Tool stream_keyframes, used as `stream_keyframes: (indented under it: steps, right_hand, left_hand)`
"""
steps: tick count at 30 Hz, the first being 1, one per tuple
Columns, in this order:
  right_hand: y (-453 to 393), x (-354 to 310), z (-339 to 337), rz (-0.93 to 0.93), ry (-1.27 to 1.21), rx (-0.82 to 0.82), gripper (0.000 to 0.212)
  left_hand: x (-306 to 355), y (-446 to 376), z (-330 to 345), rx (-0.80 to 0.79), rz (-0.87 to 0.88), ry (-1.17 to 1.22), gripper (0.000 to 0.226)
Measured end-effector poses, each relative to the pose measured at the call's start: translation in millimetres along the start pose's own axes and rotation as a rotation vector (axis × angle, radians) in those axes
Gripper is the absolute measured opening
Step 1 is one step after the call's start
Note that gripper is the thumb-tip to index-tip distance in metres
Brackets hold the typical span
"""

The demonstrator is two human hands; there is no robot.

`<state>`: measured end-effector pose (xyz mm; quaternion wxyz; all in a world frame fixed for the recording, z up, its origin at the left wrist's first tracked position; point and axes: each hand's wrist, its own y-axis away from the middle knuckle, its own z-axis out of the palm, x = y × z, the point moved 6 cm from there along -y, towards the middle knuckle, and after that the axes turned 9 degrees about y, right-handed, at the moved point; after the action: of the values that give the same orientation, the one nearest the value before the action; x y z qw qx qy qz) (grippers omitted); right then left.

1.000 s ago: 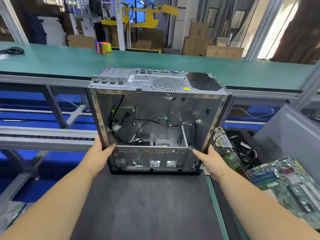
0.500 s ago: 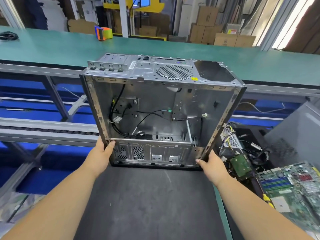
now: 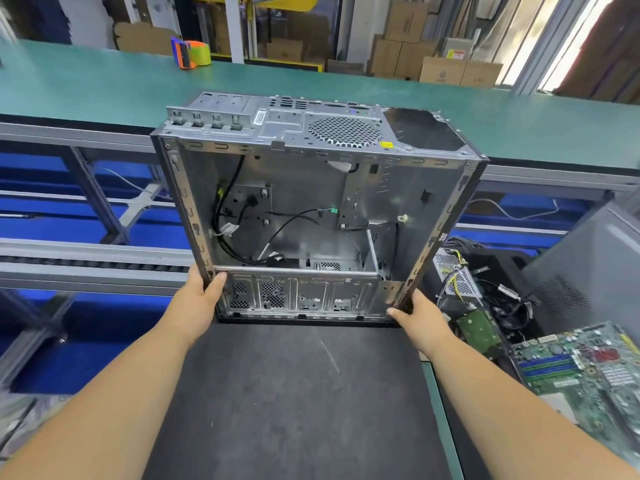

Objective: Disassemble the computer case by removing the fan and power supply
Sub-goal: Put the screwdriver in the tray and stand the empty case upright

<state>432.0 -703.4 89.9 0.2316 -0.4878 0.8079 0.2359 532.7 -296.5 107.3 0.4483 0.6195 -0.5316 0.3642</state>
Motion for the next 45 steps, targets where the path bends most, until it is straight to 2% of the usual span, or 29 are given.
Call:
stream_keyframes:
  steps: [2, 4, 7, 9, 11, 14, 17, 20, 24, 29, 34, 36, 38, 42, 45]
  right_hand:
    - [9.0, 7.0, -1.1, 0.021, -0.076, 0.008, 0.051]
    - [21.6, 15.7, -4.7, 0.053, -0.145, 0.035, 0.059]
    - [42.6, 27.0, -14.6, 0.087, -0.196, 0.095, 0.049]
    - [56.0, 33.2, -24.0, 0.095, -0.168, 0.135, 0.038]
    - [69.0, 45.1, -34.1, 0.113, -0.068, 0.174, 0.032]
    - [87.6, 75.9, -53.2, 0.191, 0.115, 0.231, 0.028]
    - [106.3, 121.0, -78.8, 0.320, 0.308, 0.288, 0.027]
    - [119.7, 170.5, -98.2, 0.452, 0.406, 0.273, 0.032]
    - [126.6, 213.9, -105.1, 0.536, 0.408, 0.176, 0.038]
    - [122.0, 227.3, -97.0, 0.418, 0.385, 0.049, 0.031]
    - [133.6, 213.4, -105.2, 0.338, 0.273, 0.077, 0.027]
    - [147.4, 191.5, -103.3, 0.251, 0.064, 0.101, 0.018]
    - [169.3, 158.6, -95.2, 0.164, -0.112, 0.056, 0.017]
    - [220.2, 87.2, -74.5, -0.036, -0.248, -0.051, 0.007]
    - [255.5, 47.2, -56.7, -0.136, -0.301, -0.114, 0.007]
  left_hand:
    - [0.4, 5.2, 1.0, 0.035, 0.000, 0.045, 0.034]
    - [0.6, 15.7, 4.2, 0.136, 0.022, 0.128, 0.032]
    - [-10.4, 37.8, 12.2, 0.347, -0.025, 0.265, 0.034]
    - [-18.1, 51.2, 23.2, 0.390, -0.070, 0.226, 0.034]
    - [-19.0, 62.4, 37.7, 0.352, -0.075, 0.214, 0.032]
    - [-8.2, 81.3, 63.8, 0.213, -0.049, 0.216, 0.017]
    - [5.7, 103.9, 94.1, 0.025, -0.002, 0.182, 0.022]
    - [16.0, 132.1, 120.4, -0.105, 0.052, 0.122, 0.024]
    - [20.4, 174.5, 152.8, -0.137, 0.060, 0.141, 0.025]
    - [22.0, 225.0, 189.8, -0.156, 0.030, 0.166, 0.024]
    - [24.9, 268.3, 206.0, -0.162, 0.024, 0.173, 0.023]
    - [30.7, 285.1, 211.5, -0.190, 0.027, 0.188, 0.020]
    - [41.0, 301.4, 216.6, -0.234, 0.040, 0.211, 0.015]
    - [59.9, 326.5, 222.7, -0.304, 0.077, 0.269, 0.008]
    - [62.4, 335.4, 212.0, -0.279, 0.071, 0.335, 0.013]
